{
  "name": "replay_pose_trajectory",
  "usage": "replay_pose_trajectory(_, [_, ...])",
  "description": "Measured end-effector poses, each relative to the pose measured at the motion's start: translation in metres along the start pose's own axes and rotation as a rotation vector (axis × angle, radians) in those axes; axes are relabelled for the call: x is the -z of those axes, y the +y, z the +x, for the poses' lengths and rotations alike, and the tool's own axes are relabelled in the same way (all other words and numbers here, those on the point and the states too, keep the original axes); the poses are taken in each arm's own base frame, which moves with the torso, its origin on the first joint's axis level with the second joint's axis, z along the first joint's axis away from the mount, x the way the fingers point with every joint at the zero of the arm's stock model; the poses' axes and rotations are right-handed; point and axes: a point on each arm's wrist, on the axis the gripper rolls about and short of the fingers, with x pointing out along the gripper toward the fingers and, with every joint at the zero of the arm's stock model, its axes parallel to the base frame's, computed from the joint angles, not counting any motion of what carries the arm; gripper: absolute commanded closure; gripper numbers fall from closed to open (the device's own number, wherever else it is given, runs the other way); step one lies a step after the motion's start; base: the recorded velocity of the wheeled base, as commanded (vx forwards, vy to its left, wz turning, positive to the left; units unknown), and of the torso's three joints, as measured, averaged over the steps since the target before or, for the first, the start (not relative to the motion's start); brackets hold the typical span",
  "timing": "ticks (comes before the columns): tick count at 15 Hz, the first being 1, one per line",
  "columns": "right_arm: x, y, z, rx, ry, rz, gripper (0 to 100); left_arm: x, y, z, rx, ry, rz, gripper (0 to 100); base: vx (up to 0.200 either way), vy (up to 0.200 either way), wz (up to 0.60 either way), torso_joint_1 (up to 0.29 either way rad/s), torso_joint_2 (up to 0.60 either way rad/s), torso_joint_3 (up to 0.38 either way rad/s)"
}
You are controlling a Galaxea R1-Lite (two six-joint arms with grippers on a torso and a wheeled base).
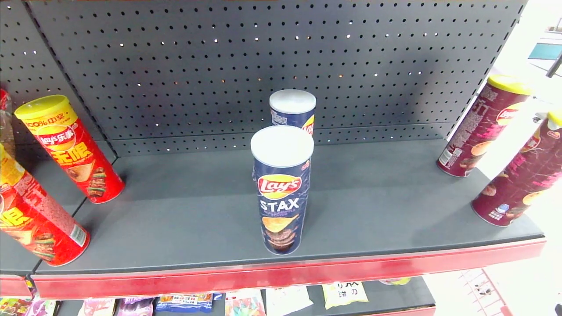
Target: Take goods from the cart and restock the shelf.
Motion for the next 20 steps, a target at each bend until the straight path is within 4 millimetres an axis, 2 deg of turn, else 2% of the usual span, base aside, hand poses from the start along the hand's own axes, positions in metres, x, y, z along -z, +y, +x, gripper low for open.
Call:
replay_pose_trajectory(1, [0.010,0.001,-0.008,0.035,0.002,0.009,0,0.009,0.001,-0.001,-0.079,-0.012,-0.044,0,0.000,0.000,0.00,0.000,0.00,0.000])
replay_pose_trajectory(3, [0.028,0.003,-0.017,0.092,-0.033,0.018,0,0.024,-0.001,0.002,-0.111,-0.019,-0.089,0,0.000,0.000,0.00,0.000,0.00,0.000])
replay_pose_trajectory(7, [0.064,0.006,-0.013,0.169,-0.142,0.023,0,0.035,0.000,0.004,-0.099,-0.087,-0.145,0,0.000,0.000,0.00,0.000,0.00,0.000])
replay_pose_trajectory(8, [0.068,0.006,-0.011,0.190,-0.203,0.027,0,0.035,0.001,0.005,-0.146,-0.105,-0.161,0,0.000,0.000,0.00,0.000,0.00,0.000])
replay_pose_trajectory(11, [0.080,0.007,-0.007,0.202,-0.223,0.037,0,0.038,0.004,0.006,-0.331,-0.134,-0.210,0,0.000,0.000,0.00,0.000,0.00,0.000])
replay_pose_trajectory(13, [0.083,0.008,-0.006,0.203,-0.226,0.053,0,0.039,0.004,0.007,-0.344,-0.136,-0.237,0,0.000,0.000,0.00,0.000,0.00,0.000])
replay_pose_trajectory(15, [0.087,0.008,-0.003,0.189,-0.230,0.054,0,0.039,0.001,0.008,-0.197,-0.131,-0.235,0,0.000,0.000,0.00,0.000,0.00,0.000])
replay_pose_trajectory(18, [0.089,0.008,-0.002,0.184,-0.228,0.055,0,0.034,-0.009,0.007,0.284,-0.149,-0.102,0,0.000,0.000,0.00,0.000,0.00,0.000])
replay_pose_trajectory(19, [0.089,0.008,-0.002,0.184,-0.228,0.055,0,0.035,-0.012,0.007,0.409,-0.156,-0.039,0,0.000,0.000,0.00,0.000,0.00,0.000])
replay_pose_trajectory(20, [0.089,0.008,-0.002,0.184,-0.227,0.055,0,0.035,-0.013,0.008,0.447,-0.151,-0.020,0,0.000,0.000,0.00,0.000,0.00,0.000])
